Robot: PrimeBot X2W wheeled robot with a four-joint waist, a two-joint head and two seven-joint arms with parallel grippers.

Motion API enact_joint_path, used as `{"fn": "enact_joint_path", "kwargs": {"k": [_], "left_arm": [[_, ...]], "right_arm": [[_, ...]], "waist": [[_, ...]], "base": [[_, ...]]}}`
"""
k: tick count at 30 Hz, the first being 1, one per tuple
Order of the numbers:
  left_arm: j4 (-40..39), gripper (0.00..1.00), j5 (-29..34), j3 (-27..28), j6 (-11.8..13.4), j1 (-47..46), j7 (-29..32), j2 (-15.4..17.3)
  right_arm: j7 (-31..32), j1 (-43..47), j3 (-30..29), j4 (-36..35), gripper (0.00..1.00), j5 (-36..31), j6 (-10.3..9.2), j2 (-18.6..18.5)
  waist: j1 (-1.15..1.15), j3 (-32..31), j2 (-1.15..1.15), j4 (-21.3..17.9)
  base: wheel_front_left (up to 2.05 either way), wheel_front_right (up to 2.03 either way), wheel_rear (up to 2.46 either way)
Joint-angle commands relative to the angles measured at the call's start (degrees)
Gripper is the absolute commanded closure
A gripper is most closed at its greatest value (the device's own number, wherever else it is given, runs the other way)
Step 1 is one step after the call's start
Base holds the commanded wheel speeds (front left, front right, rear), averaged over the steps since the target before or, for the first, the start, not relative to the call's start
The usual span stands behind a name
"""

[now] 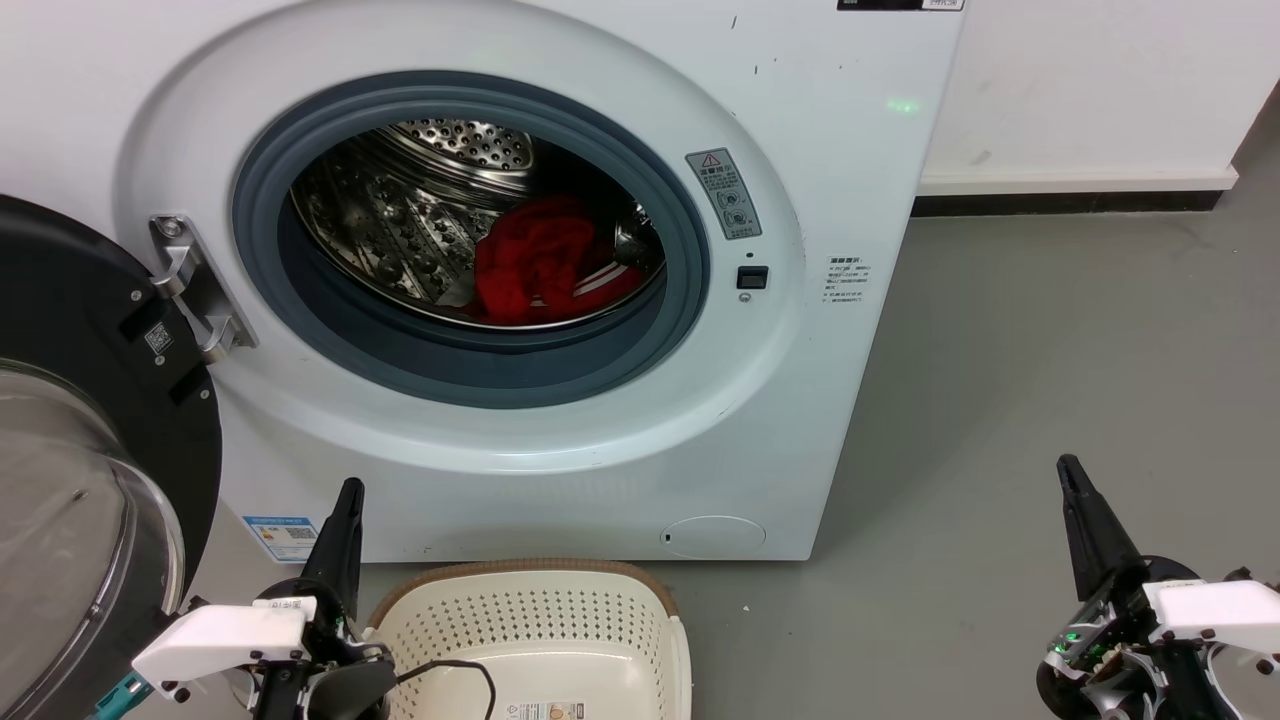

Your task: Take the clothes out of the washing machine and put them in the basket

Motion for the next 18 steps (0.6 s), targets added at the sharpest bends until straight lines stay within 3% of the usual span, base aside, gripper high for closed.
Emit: {"fn": "enact_joint_path", "kwargs": {"k": [1,17,18], "left_arm": [[-0.04,1.0,0.01,0.17,-0.14,-0.33,0.2,-0.17],[-0.04,1.0,0.01,0.17,-0.14,-0.33,0.2,-0.17],[0.02,0.0,0.0,0.0,0.0,0.0,0.0,0.0]], "right_arm": [[0.02,-0.71,0.04,0.06,1.0,-0.25,-0.01,0.15],[0.02,-0.71,0.04,0.06,1.0,-0.25,0.0,0.15],[0.0,0.0,0.0,0.01,0.0,0.01,0.01,0.0]], "waist": [[0.0,0.0,0.0,0.0],[0.0,0.0,0.0,0.0],[0.0,0.0,0.0,0.0]], "base": [[0.0,0.0,0.0],[0.0,0.0,0.0],[0.0,0.0,0.0]]}}
